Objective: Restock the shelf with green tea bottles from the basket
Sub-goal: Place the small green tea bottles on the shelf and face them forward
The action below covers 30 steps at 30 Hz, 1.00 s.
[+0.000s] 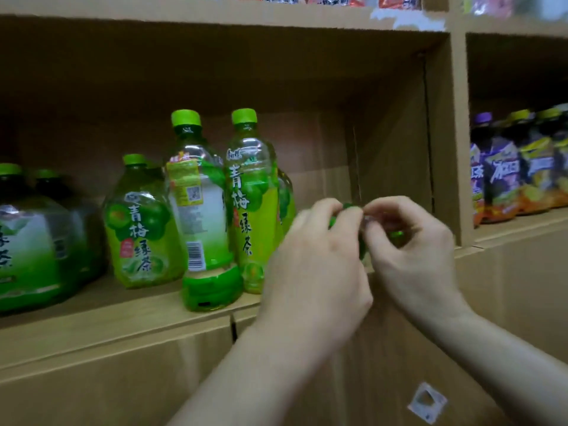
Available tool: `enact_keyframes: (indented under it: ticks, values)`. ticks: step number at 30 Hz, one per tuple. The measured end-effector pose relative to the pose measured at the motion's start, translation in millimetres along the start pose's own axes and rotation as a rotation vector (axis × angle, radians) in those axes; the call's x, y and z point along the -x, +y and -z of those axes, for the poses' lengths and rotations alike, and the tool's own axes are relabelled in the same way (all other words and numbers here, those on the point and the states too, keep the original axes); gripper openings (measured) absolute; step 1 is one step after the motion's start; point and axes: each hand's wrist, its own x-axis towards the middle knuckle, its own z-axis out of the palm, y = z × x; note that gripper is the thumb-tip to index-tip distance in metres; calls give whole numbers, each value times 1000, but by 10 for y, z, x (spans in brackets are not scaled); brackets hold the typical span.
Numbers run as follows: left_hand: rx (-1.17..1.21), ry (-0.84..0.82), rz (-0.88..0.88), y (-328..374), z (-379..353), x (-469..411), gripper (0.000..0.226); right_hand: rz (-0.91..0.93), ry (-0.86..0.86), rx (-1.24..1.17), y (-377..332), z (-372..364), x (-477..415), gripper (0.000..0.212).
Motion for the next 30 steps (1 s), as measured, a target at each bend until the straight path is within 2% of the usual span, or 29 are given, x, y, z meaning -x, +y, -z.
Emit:
enact_keyframes:
  ticks: [2, 4, 6, 8, 11, 15, 18, 22, 25, 27, 30]
  values:
    - [-71, -204, 38, 25, -294, -57, 56, -105, -10, 236, 191, 145, -196, 26]
    - [-121, -357, 53, 70, -465, -171, 63, -287, -183, 464, 356, 209, -390, 48]
    - [-67, -419, 104, 134, -536, -259, 63, -427, -397, 525, 417, 205, -492, 63]
    - [-9, -438, 132, 170, -607, -282, 62, -435, -496, 574, 473, 199, -517, 63]
    - [-52, -410, 129, 138, -675, -237, 57, -372, -407, 665, 530, 222, -471, 55]
    - [-11, -388, 135, 69, -613, -198, 51, -291, -164, 643, 428, 395, -579, 35]
    - [23, -369, 126, 80, -607, -192, 59, -127, -16, 553, 218, 531, -927, 26]
    - [58, -356, 125, 128, -645, -214, 64, 16, 45, 436, 120, 427, -1317, 31]
    - [62, -294, 147, 115, -599, -263, 64, -45, 28, 296, 205, 226, -1481, 33]
    - [91, -161, 136, 51, -603, -352, 60, -119, 2, 170, 291, 111, -1569, 35]
    - [142, -83, 160, -57, -583, -587, 54, -335, -162, -171, 392, -40, -1695, 37]
